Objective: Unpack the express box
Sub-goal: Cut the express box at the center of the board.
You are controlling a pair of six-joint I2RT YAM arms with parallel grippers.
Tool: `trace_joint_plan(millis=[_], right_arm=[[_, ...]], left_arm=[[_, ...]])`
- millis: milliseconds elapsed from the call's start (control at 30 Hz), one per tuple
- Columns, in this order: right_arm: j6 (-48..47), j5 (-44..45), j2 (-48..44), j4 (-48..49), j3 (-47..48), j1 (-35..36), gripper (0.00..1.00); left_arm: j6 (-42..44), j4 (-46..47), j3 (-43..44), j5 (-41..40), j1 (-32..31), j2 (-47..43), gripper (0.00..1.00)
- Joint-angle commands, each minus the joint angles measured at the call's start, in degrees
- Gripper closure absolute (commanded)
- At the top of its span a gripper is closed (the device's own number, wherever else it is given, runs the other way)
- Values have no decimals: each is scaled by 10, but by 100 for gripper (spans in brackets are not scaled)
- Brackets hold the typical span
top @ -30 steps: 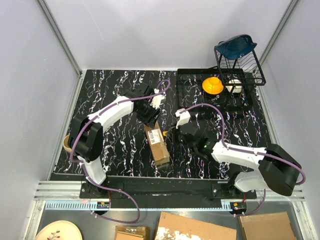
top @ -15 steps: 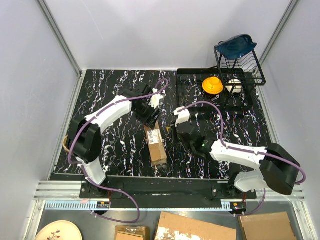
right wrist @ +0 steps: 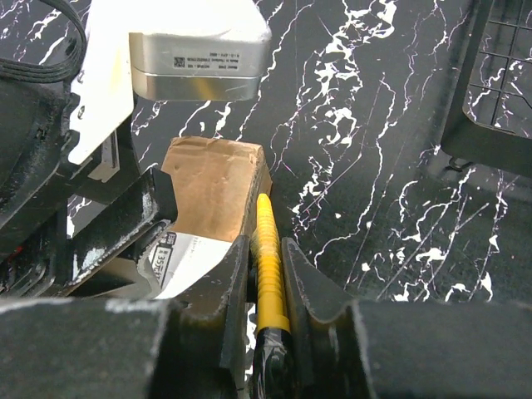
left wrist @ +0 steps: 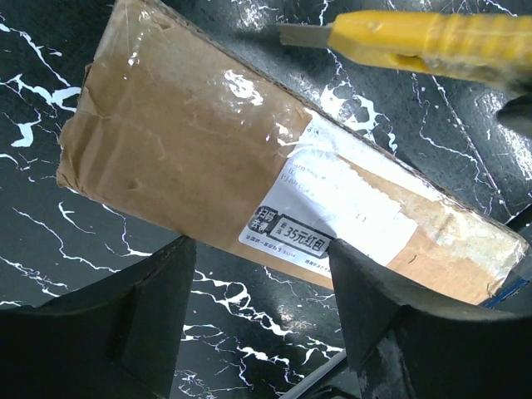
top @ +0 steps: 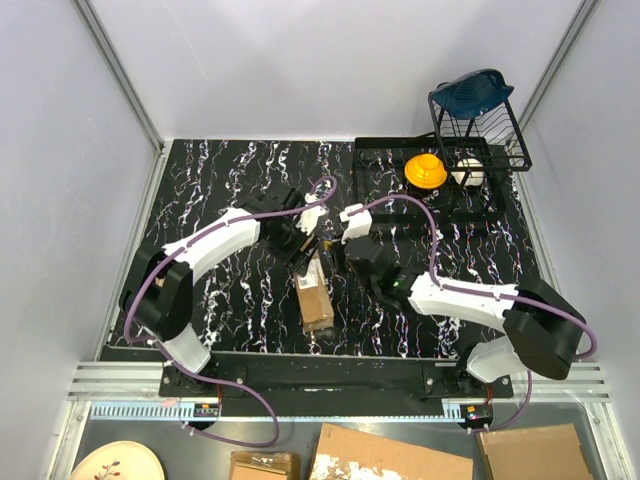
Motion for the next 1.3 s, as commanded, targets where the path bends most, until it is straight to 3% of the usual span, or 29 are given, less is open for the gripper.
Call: trace_joint_plan(millis=[0,633,1267], right_arm=[[-22,17,22,63,25,0,100],[-42,60,87,179,17,-1,100],[-44,49,85,187,21,-1,100]], left_arm=[[-17,68,-20,-17,1,-7,32],[-48,115,-68,-36,8,4,37],[-46,105,-61,-43,9,11,38]])
